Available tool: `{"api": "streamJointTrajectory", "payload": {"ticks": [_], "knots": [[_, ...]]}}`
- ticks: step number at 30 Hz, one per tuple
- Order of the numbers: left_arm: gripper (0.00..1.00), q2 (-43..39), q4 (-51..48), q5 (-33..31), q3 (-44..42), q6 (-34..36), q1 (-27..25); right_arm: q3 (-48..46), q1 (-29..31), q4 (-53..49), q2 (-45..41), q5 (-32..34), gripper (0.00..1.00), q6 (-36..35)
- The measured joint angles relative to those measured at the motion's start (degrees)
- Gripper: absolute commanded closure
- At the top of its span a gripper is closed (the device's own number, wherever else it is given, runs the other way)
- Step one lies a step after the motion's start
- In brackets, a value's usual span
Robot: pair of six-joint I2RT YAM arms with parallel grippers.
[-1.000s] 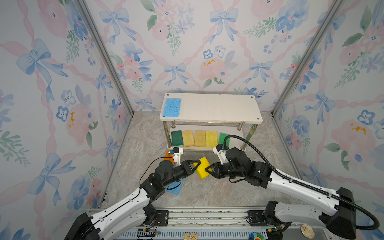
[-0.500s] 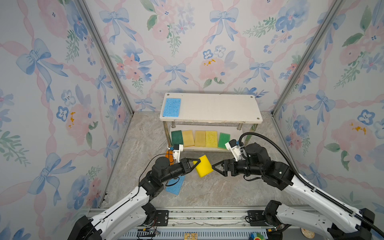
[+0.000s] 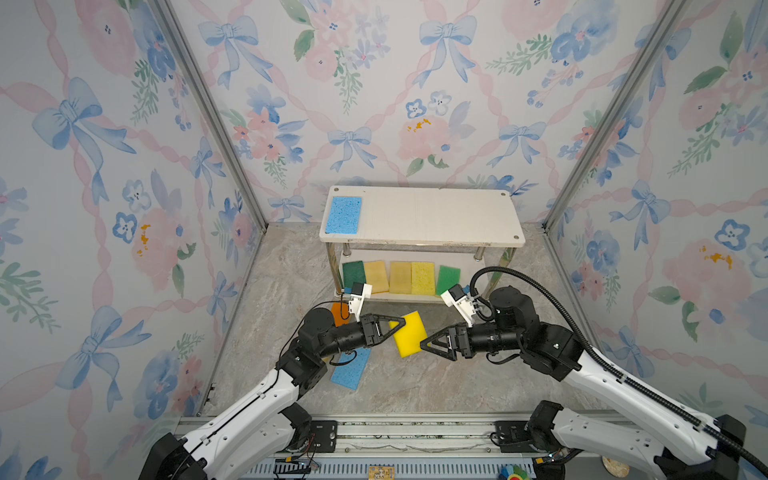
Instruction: Place and organize the cleaning sponges onto the shelf
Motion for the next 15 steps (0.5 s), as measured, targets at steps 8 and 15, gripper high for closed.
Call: {"api": "streamJointTrajectory", "payload": {"ticks": [8,15], "knots": [[0.89,-0.02,0.81,0.55,0.13,-1.03,0.0,0.07,1.05,1.07,2.38,0.15,0.44,0.63],[0.89,-0.09,0.81,0.57,0.13,-1.07,0.0,0.13,1.05,1.01,2.32,1.09,0.65,0.94]]}}
